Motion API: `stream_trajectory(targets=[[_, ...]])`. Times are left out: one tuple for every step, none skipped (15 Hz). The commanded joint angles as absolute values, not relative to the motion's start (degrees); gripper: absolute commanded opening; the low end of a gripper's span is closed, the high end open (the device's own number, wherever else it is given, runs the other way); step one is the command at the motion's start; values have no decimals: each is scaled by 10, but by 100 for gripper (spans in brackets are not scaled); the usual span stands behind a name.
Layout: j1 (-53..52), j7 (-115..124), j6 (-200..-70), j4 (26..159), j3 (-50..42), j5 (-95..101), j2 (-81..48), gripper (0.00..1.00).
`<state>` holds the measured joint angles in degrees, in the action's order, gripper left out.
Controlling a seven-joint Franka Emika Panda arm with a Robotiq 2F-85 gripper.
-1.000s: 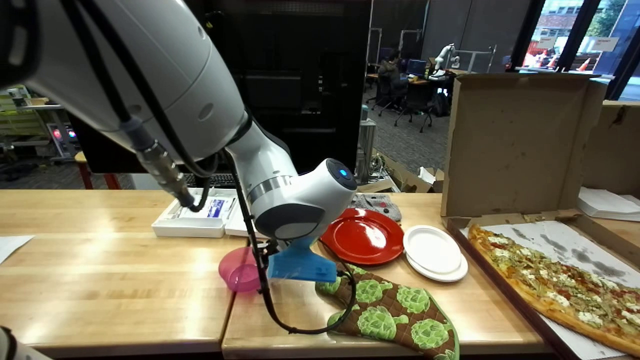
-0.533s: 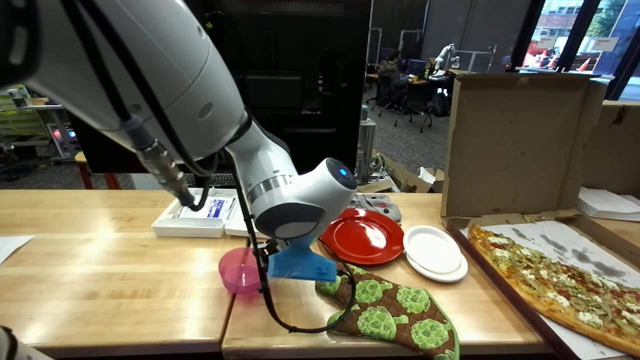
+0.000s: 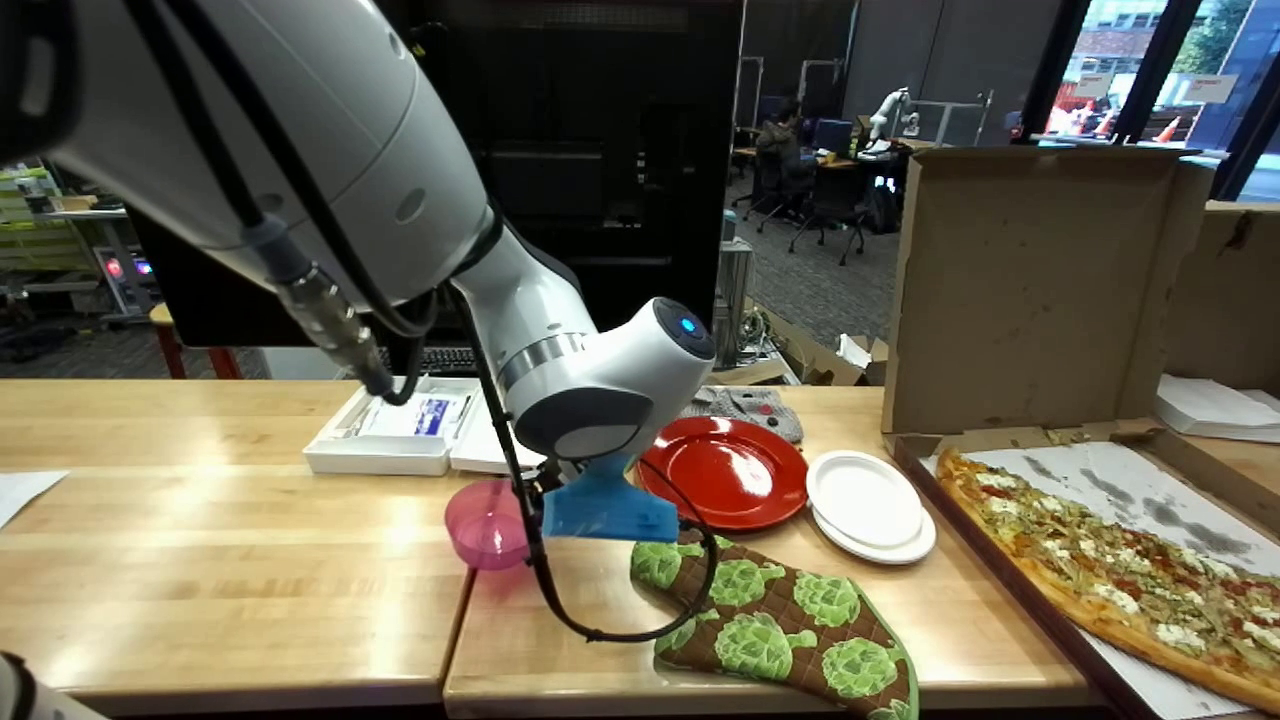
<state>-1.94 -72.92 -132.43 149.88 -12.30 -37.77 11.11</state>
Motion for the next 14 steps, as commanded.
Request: stream_trajectory(targets=[[-5,-729,-1318,1486,-110,-383,124,1],[-6,-729,-1319,1481,-110,-383,124,1],[-6,-729,-1319,1477,-110,-383,123,1],[-6,-729,-1319,1472,-110,-384,121,1],[-5,-728,-1319,1467,-110,-384,120,1],[-5,-728,-1320,1462,-111,-385,118,1],[-3,-727,-1318,1454,-112,-385,116,1],[-2,-725,-1318,1448,-114,-386,115,1],[2,-724,-1317,1440,-116,-386,115,1],[5,-722,-1316,1434,-117,-387,115,1],[8,-722,-1315,1427,-119,-388,115,1],[12,-721,-1315,1420,-121,-388,114,1],[16,-720,-1317,1413,-122,-387,113,1],[21,-720,-1315,1406,-125,-388,111,1]])
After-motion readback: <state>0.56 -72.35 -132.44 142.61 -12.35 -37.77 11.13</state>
